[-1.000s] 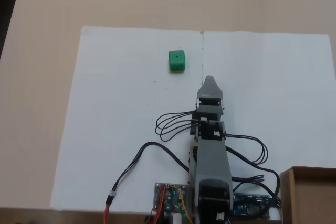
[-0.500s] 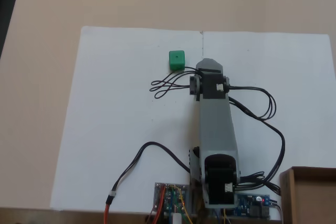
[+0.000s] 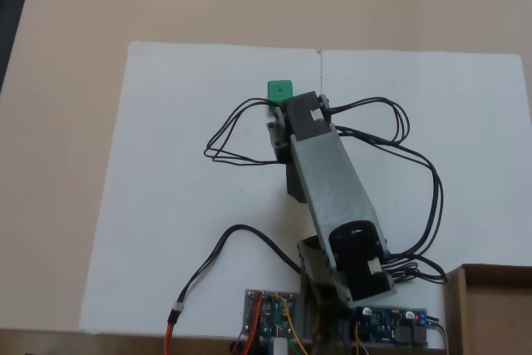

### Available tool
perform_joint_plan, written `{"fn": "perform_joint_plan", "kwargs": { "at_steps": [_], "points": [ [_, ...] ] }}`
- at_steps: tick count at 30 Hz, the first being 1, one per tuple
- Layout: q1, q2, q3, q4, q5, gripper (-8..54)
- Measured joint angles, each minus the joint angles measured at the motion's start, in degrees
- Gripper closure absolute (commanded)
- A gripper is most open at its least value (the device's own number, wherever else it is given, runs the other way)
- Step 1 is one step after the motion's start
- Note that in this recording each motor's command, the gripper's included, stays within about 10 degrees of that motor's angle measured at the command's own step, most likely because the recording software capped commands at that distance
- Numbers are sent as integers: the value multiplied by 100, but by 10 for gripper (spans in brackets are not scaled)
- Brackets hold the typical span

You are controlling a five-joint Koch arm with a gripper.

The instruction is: Grasp a green dice and put it in the bin.

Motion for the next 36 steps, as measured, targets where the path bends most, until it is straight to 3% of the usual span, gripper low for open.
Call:
{"fn": "perform_joint_plan", "kwargs": {
  "at_steps": [17,25,36],
  "points": [
    [-18,-3067,-4069,26,237,32],
    [299,-3199,-4148,-308,1037,33],
    [-255,-3990,-4148,-817,1081,34]
  ]
}}
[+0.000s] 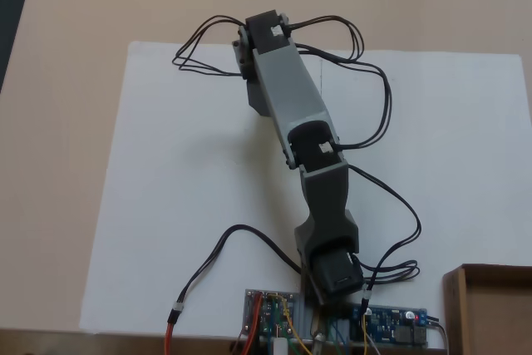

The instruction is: Grasp a green dice and put it in the bin.

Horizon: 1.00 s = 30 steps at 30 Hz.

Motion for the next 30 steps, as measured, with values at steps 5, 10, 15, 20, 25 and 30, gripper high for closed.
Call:
{"fn": "perform_joint_plan", "kwargs": {
  "at_steps": [5,10,15,20,25,30],
  "points": [
    [-325,-404,0,-105,0,31],
    [-501,-475,0,-26,-141,17],
    [-448,-501,0,35,-747,15],
    [-255,-501,0,35,-1037,15],
    [167,-501,0,35,-1169,16],
    [448,-510,0,-70,-1169,24]
  ]
}}
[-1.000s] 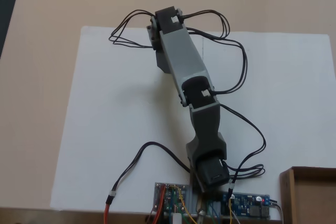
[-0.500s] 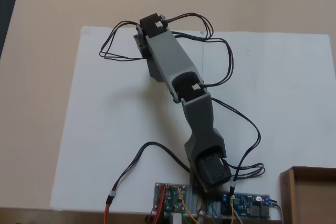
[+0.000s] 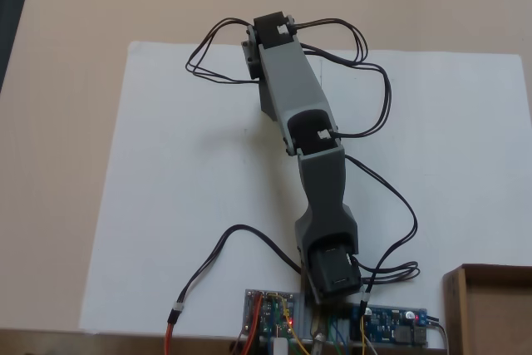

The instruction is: Grasp a green dice and put it in the bin.

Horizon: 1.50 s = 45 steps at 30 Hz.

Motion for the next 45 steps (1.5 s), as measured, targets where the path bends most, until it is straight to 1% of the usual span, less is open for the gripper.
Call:
{"fn": "perform_joint_plan", "kwargs": {
  "at_steps": [7,17,19,21,26,27,37,40,41,45],
  "points": [
    [97,-88,0,-352,0,24],
    [97,-686,0,-457,0,26],
    [123,-773,0,-457,0,63],
    [158,-826,0,-457,0,144],
    [343,-826,0,-562,0,324],
    [378,-826,0,-562,0,339],
    [1178,-703,9,-571,-9,339],
    [1802,-211,0,-571,-26,339],
    [2373,202,9,-571,-211,339],
    [3507,826,9,-571,-633,339]
  ]
}}
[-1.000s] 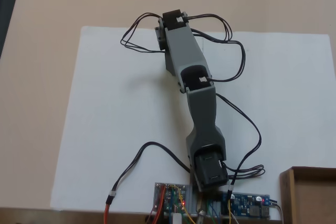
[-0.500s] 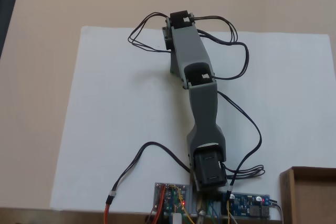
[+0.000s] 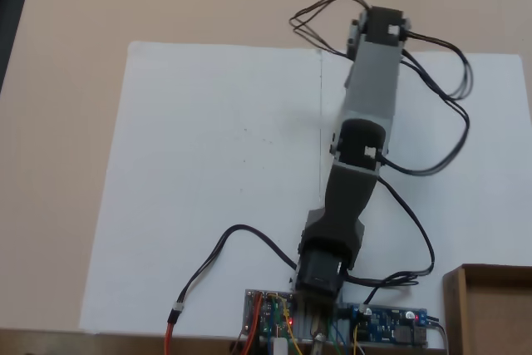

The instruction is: Grasp a green dice and put it in the bin.

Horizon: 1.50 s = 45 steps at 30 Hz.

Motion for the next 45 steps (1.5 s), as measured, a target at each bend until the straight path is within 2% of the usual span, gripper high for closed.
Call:
{"fn": "perform_joint_plan", "kwargs": {
  "at_steps": [8,10,17,19,23,24,25,28,36,37,38,45],
  "points": [
    [3243,1397,-26,545,-1301,339],
    [4509,1415,-211,765,-1705,339],
    [7277,1389,-246,817,-2681,339],
    [8464,1143,-308,729,-3094,339],
    [9483,747,-378,624,-3366,335],
    [9563,642,-369,624,-3401,285],
    [9527,554,-387,615,-3401,171],
    [9598,316,-369,615,-3401,63],
    [9519,272,-378,334,-3296,63],
    [9404,290,-387,229,-3164,63],
    [8877,536,-624,70,-2575,63],
    [6636,1731,-782,53,-1195,62]
  ]
}}
